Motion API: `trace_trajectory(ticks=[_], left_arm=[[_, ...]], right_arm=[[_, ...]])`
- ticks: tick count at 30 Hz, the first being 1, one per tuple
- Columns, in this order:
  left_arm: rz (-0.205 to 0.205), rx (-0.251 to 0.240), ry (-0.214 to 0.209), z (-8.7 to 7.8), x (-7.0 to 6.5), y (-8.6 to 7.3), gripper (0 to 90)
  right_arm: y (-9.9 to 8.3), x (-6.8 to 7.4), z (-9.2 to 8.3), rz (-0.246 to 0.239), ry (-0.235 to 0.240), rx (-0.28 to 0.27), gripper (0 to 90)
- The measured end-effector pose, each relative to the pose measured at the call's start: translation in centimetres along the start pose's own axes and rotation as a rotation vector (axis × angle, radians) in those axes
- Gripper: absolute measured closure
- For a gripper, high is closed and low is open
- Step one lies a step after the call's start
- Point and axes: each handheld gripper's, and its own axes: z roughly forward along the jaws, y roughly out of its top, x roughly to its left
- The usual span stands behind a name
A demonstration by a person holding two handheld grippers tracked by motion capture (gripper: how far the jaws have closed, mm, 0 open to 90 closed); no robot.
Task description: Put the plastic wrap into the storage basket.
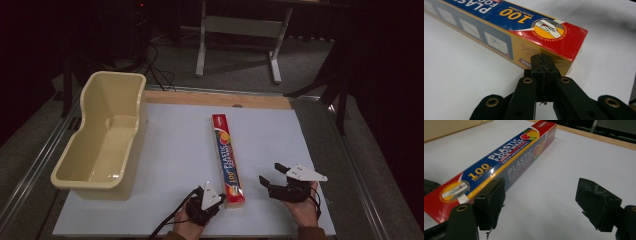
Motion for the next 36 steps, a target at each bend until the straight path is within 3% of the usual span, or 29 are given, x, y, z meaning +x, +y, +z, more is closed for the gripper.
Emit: trace_trajectory(ticks=[5, 11, 17, 18, 19, 20, 22, 26, 29, 36], left_arm=[[0.004, 0.005, 0.003, -0.2, 0.5, 0.2, 89.8], [-0.053, -0.038, 0.061, -2.8, 2.9, -0.3, 85.8], [-0.100, -0.071, 0.119, -5.6, 5.2, -0.8, 74.6], [-0.114, -0.077, 0.136, -6.7, 6.0, -1.1, 74.6], [-0.116, -0.073, 0.146, -7.1, 6.3, -1.3, 66.4], [-0.110, -0.066, 0.169, -8.0, 7.0, -1.6, 60.1], [-0.108, -0.069, 0.184, -8.6, 7.3, -1.9, 58.1], [-0.109, -0.079, 0.219, -10.5, 8.3, -2.9, 44.0], [-0.114, -0.073, 0.241, -11.0, 8.4, -3.4, 34.7], [-0.058, -0.077, 0.254, -11.3, 8.0, -3.4, 23.3]], right_arm=[[0.0, 0.0, -0.1, 0.008, 0.000, -0.002, 23.3], [0.0, 0.1, 0.0, 0.008, 0.001, 0.000, 23.3], [0.2, 0.4, 0.2, 0.018, 0.016, -0.002, 23.1], [0.3, 0.4, 0.3, 0.027, 0.025, -0.006, 23.1], [0.5, 0.6, 0.3, 0.052, 0.035, -0.011, 23.1], [0.7, 0.8, 0.4, 0.058, 0.040, -0.017, 22.9], [0.8, 0.9, 0.4, 0.063, 0.043, -0.018, 22.5], [1.7, 1.6, 0.6, 0.072, 0.041, -0.010, 21.2], [2.5, 2.3, 0.9, 0.065, 0.051, -0.012, 20.5], [4.5, 3.6, 2.6, 0.056, 0.079, 0.010, 20.1]])
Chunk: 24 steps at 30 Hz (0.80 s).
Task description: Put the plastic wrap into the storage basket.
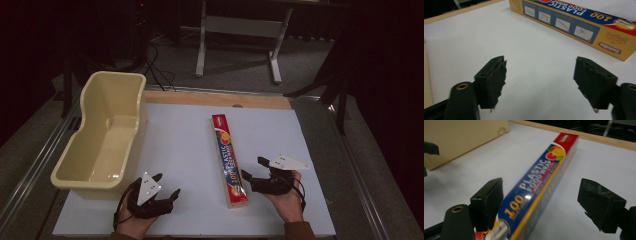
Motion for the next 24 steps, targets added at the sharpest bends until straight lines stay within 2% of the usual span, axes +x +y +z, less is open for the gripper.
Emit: trace_trajectory(ticks=[5, 15, 24], left_arm=[[-0.009, -0.005, 0.008, -0.2, 0.4, -0.1, 17.2], [-0.050, -0.009, 0.015, -0.3, 1.0, -0.9, 18.2], [-0.064, -0.005, 0.020, 0.1, 1.3, -1.1, 19.2]], right_arm=[[1.6, 0.4, 1.6, -0.006, -0.012, 0.041, 19.9], [4.2, 0.3, 4.8, -0.005, -0.053, 0.125, 19.2], [4.8, -0.2, 8.4, 0.009, -0.076, 0.225, 18.3]])
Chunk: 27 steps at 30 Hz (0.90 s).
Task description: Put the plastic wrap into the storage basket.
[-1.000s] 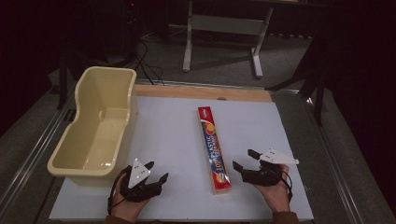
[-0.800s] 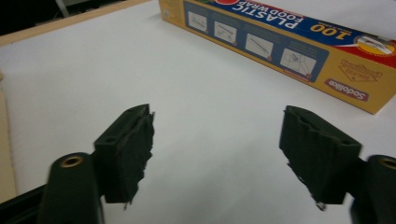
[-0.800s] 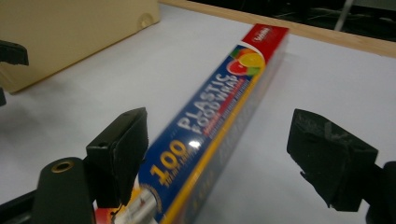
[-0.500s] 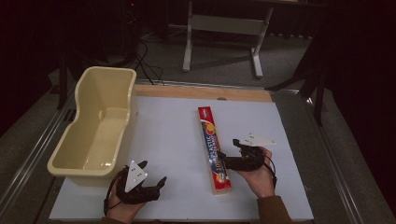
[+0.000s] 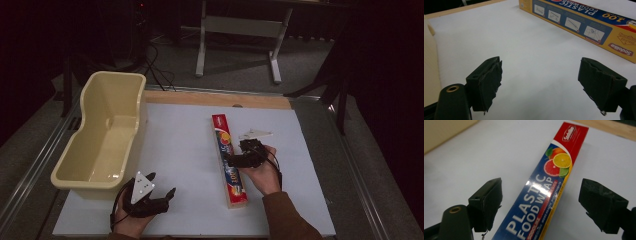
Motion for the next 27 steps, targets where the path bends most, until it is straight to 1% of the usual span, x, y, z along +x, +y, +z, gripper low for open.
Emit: trace_trajectory(ticks=[3, 9, 12, 16, 17, 20, 24, 27], left_arm=[[0.003, 0.001, 0.001, 0.0, 0.0, 0.0, 19.4], [-0.002, 0.002, -0.001, 0.2, -0.1, -0.1, 19.6], [-0.001, 0.004, -0.003, 0.3, -0.2, -0.1, 19.7], [0.002, 0.004, -0.005, 0.4, -0.3, -0.1, 19.7], [0.003, 0.005, -0.003, 0.4, -0.3, -0.1, 19.7], [0.002, 0.005, -0.004, 0.5, -0.3, -0.1, 19.7], [0.005, 0.006, -0.006, 0.5, -0.3, -0.1, 19.7], [0.005, 0.007, -0.007, 0.5, -0.3, -0.1, 19.7]], right_arm=[[0.0, 0.0, 1.0, 0.010, -0.013, 0.018, 17.1], [-0.3, -0.1, 3.0, 0.045, -0.017, 0.069, 15.4], [-0.4, -0.1, 3.7, 0.059, -0.032, 0.095, 14.4], [-0.5, -0.4, 4.5, 0.065, -0.056, 0.129, 13.9], [-0.5, -0.5, 4.7, 0.075, -0.045, 0.138, 13.9], [-0.4, -0.6, 5.2, 0.091, -0.038, 0.157, 14.9], [-0.2, -0.3, 5.9, 0.083, -0.046, 0.192, 16.2], [-0.1, -0.3, 6.3, 0.098, -0.038, 0.218, 18.7]])
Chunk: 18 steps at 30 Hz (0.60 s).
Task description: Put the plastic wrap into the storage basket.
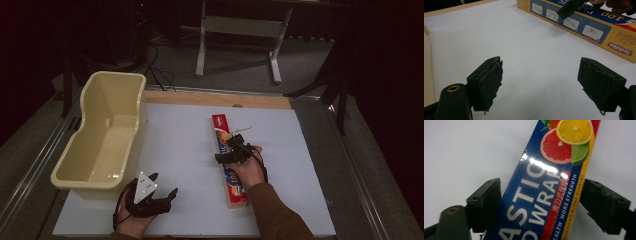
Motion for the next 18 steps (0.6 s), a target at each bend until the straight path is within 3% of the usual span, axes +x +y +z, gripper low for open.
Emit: trace_trajectory(ticks=[10, 18], left_arm=[[-0.003, -0.003, 0.004, -0.2, 0.1, 0.0, 20.0], [-0.004, -0.001, 0.008, -0.3, 0.1, -0.1, 20.3]], right_arm=[[0.9, -0.3, -0.2, 0.061, 0.014, 0.081, 24.9], [1.9, -1.2, -0.7, 0.155, 0.044, 0.189, 31.7]])
